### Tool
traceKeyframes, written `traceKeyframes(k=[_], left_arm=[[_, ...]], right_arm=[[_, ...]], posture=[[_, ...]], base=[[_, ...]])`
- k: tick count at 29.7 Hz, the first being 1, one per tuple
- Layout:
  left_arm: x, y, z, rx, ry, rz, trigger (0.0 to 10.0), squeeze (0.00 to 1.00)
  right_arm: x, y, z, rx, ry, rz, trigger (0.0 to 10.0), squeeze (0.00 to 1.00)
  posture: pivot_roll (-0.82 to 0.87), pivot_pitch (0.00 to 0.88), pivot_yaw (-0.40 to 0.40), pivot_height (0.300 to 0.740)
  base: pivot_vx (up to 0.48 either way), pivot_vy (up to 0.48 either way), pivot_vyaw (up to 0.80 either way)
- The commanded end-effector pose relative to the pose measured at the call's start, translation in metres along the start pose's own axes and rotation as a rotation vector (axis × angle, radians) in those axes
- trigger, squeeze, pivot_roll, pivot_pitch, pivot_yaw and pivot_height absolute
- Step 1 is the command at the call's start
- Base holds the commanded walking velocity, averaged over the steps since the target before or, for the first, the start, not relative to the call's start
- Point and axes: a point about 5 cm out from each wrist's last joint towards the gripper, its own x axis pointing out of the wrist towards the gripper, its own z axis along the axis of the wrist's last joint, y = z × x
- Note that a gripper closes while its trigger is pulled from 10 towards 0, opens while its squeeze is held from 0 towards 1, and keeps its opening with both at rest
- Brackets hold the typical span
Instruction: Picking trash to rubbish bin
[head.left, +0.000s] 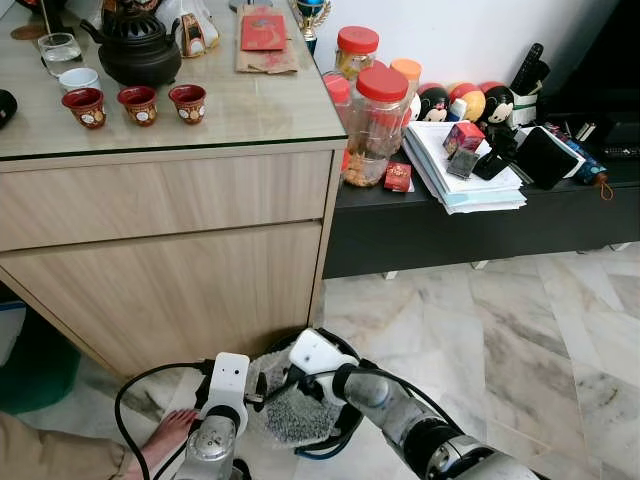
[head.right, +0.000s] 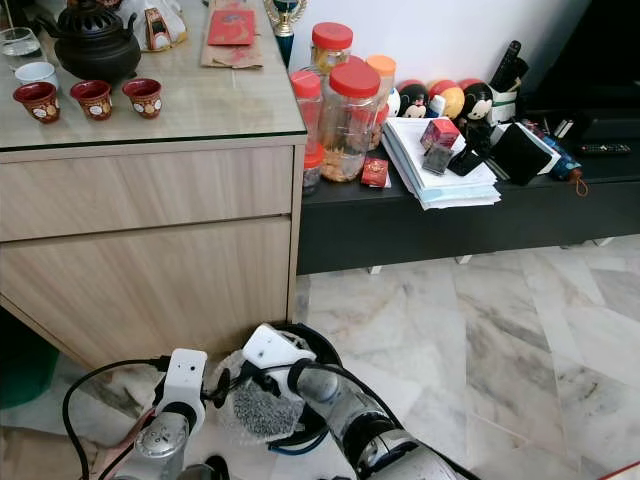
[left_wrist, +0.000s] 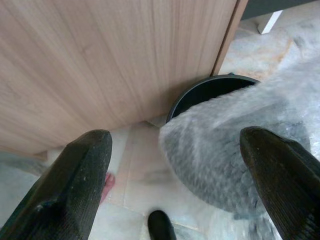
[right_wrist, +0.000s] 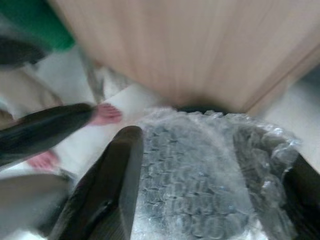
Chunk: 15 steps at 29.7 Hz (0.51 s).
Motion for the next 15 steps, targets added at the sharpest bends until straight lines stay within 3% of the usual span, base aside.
traceKeyframes(k=[1, 2, 8, 9, 10, 11, 12, 13, 15], left_arm=[[-0.002, -0.002, -0.004, -0.002, 0.024, -0.003, 10.0, 0.0], [-0.002, -0.002, -0.004, -0.002, 0.024, -0.003, 10.0, 0.0], [-0.001, -0.002, -0.004, -0.005, 0.023, -0.003, 10.0, 0.0], [-0.001, -0.002, -0.004, -0.005, 0.022, -0.003, 10.0, 0.0], [-0.001, -0.002, -0.004, -0.004, 0.022, -0.003, 10.0, 0.0], [-0.001, -0.002, -0.004, -0.004, 0.022, -0.003, 10.0, 0.0], [-0.001, -0.002, -0.004, -0.004, 0.022, -0.003, 10.0, 0.0], [-0.001, -0.002, -0.004, -0.004, 0.022, -0.003, 10.0, 0.0], [-0.001, -0.002, -0.004, -0.003, 0.022, -0.004, 10.0, 0.0]], right_arm=[[0.0, -0.001, -0.005, 0.186, 0.047, -0.01, 10.0, 0.0], [0.0, -0.002, -0.007, 0.24, 0.061, -0.012, 10.0, 0.0], [0.0, 0.0, -0.006, 0.355, 0.065, 0.009, 10.0, 0.0], [0.0, -0.001, -0.005, 0.289, 0.068, 0.0, 10.0, 0.0], [0.0, -0.005, 0.001, -0.056, 0.041, -0.045, 10.0, 0.0], [0.001, 0.005, 0.012, -0.449, -0.048, 0.005, 10.0, 0.0], [0.001, 0.005, 0.012, -0.449, -0.048, 0.005, 10.0, 0.0], [0.001, 0.014, 0.015, -0.54, -0.083, 0.076, 10.0, 0.0], [0.002, 0.015, 0.016, -0.434, -0.086, 0.094, 10.0, 0.0]], posture=[[0.09, 0.144, -0.133, 0.74], [0.09, 0.144, -0.133, 0.74], [0.09, 0.143, -0.134, 0.74], [0.09, 0.143, -0.134, 0.74], [0.09, 0.143, -0.134, 0.74], [0.09, 0.143, -0.134, 0.74], [0.09, 0.143, -0.134, 0.74], [0.09, 0.143, -0.134, 0.74], [0.09, 0.143, -0.134, 0.74]], base=[[0.0, 0.0, 0.0], [0.0, 0.0, 0.0], [0.0, 0.0, 0.0], [0.0, 0.0, 0.0], [0.0, 0.0, 0.0], [0.0, 0.0, 0.0], [0.0, 0.0, 0.0], [0.0, 0.0, 0.0], [0.0, 0.0, 0.0]])
